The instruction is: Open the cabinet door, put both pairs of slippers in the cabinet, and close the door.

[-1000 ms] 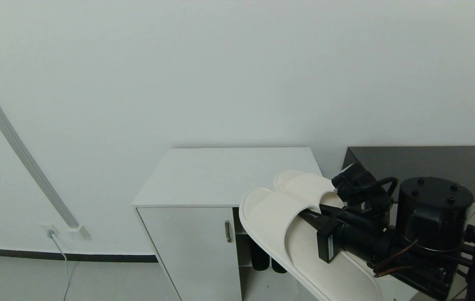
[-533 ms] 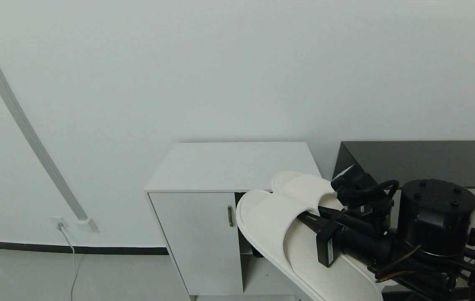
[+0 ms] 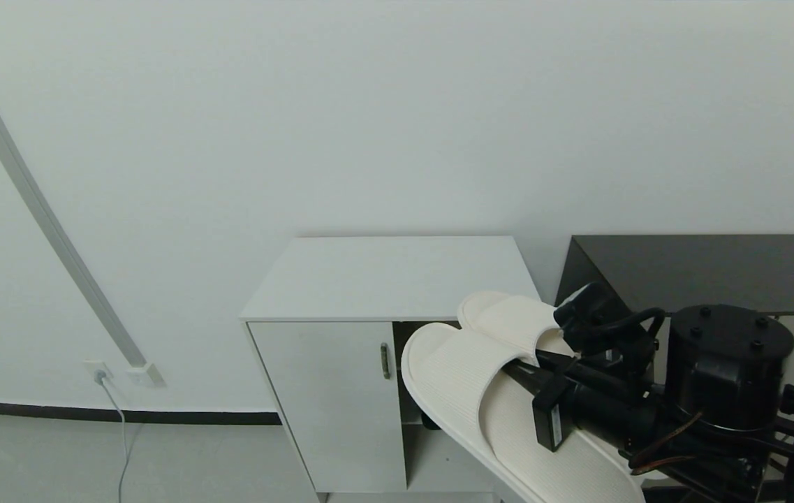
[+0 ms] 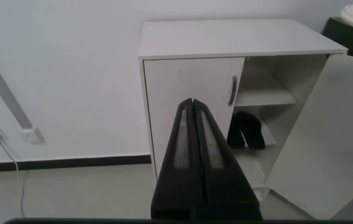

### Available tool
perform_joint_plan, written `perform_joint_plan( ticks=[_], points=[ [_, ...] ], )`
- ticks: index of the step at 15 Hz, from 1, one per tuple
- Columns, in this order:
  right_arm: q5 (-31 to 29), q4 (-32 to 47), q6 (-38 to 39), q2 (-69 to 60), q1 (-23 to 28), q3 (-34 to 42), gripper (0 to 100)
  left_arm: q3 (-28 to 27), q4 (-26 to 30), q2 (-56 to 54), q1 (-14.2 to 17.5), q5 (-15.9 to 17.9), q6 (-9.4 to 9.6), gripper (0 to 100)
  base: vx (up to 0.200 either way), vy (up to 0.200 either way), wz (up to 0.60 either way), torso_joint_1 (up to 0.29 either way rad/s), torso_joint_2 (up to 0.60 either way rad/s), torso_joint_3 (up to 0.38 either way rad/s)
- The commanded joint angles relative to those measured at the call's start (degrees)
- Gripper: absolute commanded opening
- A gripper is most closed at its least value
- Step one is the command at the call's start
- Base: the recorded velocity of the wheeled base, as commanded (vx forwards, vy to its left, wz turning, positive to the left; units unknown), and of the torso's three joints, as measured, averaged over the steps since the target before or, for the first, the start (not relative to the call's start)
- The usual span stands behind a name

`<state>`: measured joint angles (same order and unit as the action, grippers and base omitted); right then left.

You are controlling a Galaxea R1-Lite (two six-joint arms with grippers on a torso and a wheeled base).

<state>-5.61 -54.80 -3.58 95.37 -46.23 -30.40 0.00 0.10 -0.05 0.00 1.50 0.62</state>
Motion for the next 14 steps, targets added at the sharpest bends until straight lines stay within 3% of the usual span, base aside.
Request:
perform_joint_plan(
  ticks=[1, 4, 14],
  points=[
    [0.0, 0.0, 0.0, 0.1, 0.1, 0.0, 0, 0.0, 0.0, 0.0, 0.0, 0.0, -0.01, 0, 0.000, 0.000, 0.00, 0.000, 0.00, 0.000],
    [0.0, 0.0, 0.0, 0.1, 0.0, 0.0, 0, 0.0, 0.0, 0.0, 0.0, 0.0, -0.01, 0, 0.000, 0.000, 0.00, -0.060, 0.11, 0.070],
    [0.0, 0.0, 0.0, 0.2, 0.1, 0.1, 0, 0.0, 0.0, 0.0, 0.0, 0.0, -0.01, 0, 0.000, 0.000, 0.00, -0.152, 0.35, 0.189]
  ],
)
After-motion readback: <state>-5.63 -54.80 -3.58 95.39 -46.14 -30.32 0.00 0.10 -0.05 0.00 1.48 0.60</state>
